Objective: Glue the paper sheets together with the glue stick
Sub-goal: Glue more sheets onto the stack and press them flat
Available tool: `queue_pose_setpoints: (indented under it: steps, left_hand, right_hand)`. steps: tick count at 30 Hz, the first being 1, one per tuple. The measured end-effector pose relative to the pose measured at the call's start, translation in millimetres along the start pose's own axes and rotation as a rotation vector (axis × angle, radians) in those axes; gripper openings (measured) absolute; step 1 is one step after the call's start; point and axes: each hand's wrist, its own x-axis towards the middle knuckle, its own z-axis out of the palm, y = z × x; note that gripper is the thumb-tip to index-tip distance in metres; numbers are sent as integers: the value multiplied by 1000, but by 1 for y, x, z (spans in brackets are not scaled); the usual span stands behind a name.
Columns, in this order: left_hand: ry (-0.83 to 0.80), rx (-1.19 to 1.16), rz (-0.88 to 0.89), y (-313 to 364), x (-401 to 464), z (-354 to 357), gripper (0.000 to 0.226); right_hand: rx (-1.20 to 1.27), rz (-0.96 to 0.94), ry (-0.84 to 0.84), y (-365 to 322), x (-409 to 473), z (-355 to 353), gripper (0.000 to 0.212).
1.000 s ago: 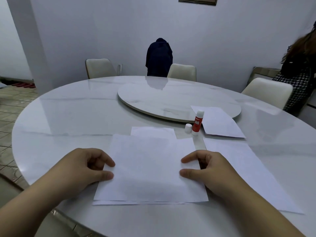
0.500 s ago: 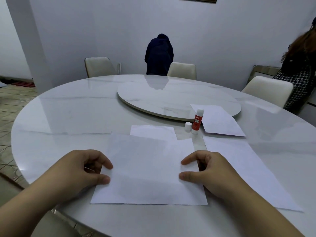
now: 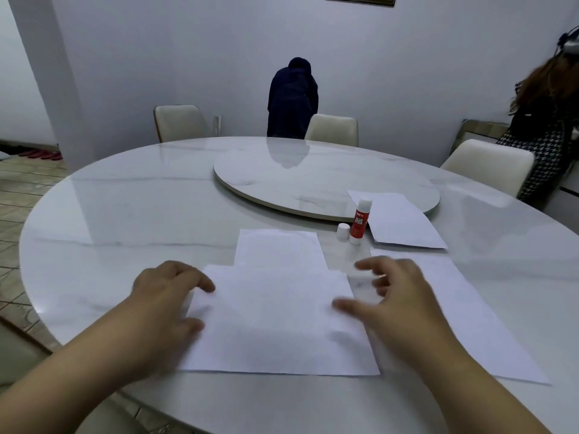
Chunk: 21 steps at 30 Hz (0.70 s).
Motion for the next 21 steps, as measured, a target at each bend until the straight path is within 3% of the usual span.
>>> queue_pose_setpoints:
  steps: [2,4,6,9,16,21]
  left_hand:
    - [94,-23,9,19,7,9,34]
    - [125,14,33,39,17,28,55]
    - [69,134,58,50,23,48,58]
    - [-18,243,45,44,24,61,56]
    - [-18,212,20,33,20,53,59]
    - [-54,243,-42,26,15,47,61]
  right_hand:
    - [45,-77,113,-13,3,4,38]
    - [-100,-204,-45,-27,5,23,43]
    - [-316,-272,-264,-30,1,53,55]
    - [-486,-173,-398,-20,0,72,63]
    - [-519,-118,-414,-9,-1,55,63]
    - [-532,-61,-362,2,0,47,75]
